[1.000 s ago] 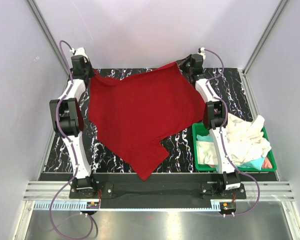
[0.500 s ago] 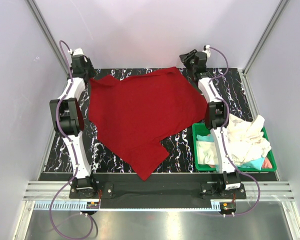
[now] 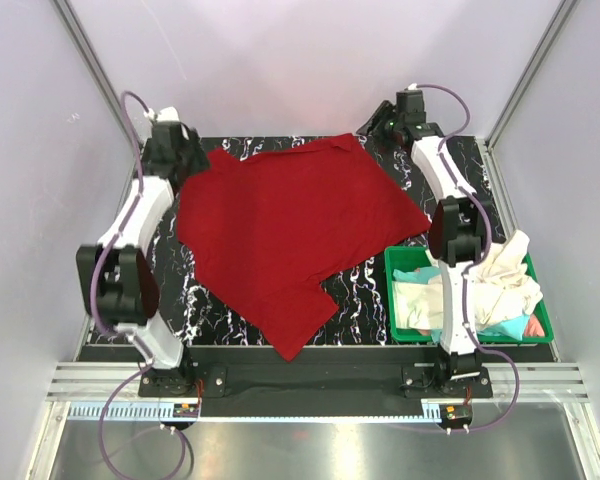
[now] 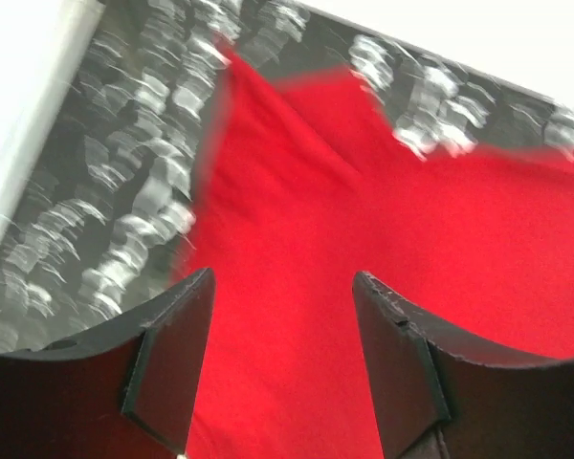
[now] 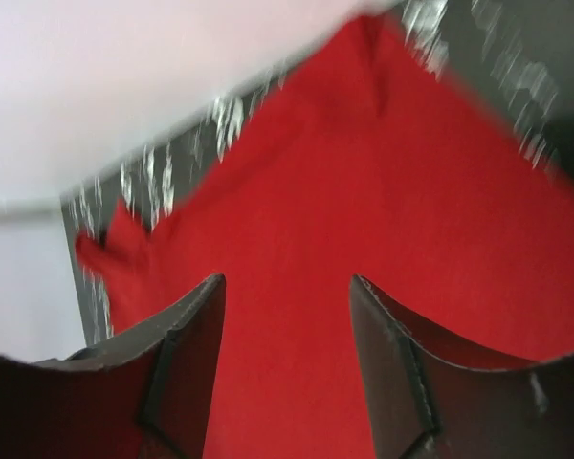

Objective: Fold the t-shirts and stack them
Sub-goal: Flatten the tshirt out

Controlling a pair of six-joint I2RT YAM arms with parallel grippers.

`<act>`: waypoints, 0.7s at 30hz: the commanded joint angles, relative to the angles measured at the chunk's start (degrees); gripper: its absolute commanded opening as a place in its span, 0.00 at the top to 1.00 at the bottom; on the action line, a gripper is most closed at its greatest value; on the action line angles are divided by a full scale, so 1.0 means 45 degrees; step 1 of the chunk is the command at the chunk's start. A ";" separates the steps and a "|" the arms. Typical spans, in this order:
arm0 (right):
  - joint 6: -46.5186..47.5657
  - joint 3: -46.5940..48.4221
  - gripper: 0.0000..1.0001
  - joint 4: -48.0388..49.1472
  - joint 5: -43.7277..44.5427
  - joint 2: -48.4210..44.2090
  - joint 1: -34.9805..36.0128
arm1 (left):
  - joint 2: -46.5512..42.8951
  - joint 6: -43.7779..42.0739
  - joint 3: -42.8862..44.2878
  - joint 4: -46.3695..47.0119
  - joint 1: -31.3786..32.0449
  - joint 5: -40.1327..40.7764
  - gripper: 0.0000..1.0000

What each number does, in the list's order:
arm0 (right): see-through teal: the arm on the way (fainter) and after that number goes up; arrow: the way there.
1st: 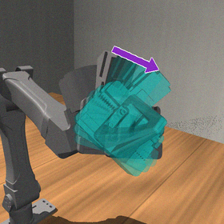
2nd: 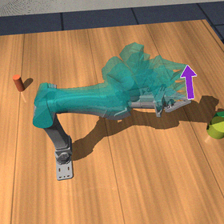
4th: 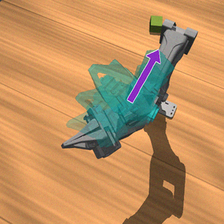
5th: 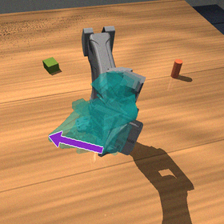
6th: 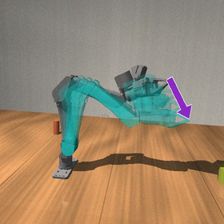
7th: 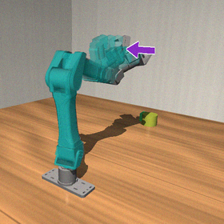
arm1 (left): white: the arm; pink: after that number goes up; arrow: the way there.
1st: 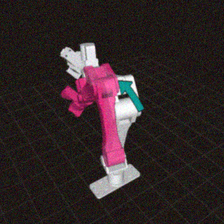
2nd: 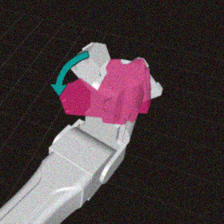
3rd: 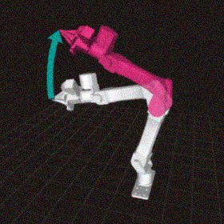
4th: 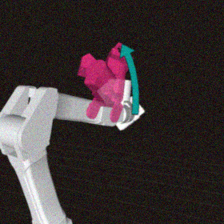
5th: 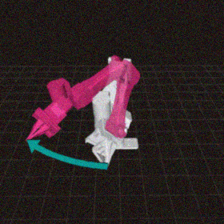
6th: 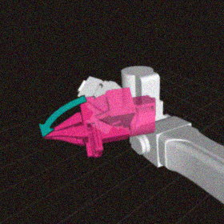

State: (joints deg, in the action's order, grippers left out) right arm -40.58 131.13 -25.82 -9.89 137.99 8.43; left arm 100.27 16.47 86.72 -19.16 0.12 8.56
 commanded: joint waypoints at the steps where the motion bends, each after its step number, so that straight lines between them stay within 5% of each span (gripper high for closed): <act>1: 0.0969 -0.1539 0.38 -0.1835 -0.0946 -0.2301 0.1035 | -0.1457 0.1824 -0.2429 -0.0664 0.0774 -0.1546 0.36; 6: 0.1926 -0.4287 0.36 -0.2329 -0.1317 -0.4138 0.1974 | -0.1814 0.4306 -0.5262 -0.0001 0.0774 -0.3444 0.39; 12: 0.2122 -0.7865 0.34 -0.1722 -0.1279 -0.6757 0.2151 | -0.0546 0.5342 -0.5169 -0.1230 0.0423 -0.3835 0.34; 21: 0.2826 -0.8847 0.32 -0.2385 -0.0302 -0.7950 0.1918 | 0.0470 0.5286 -0.4740 -0.3065 -0.1079 -0.2664 0.28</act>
State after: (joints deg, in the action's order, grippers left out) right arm -30.13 90.94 -36.14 -13.47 105.54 17.69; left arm 100.51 40.05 62.63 -28.77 -1.45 -5.63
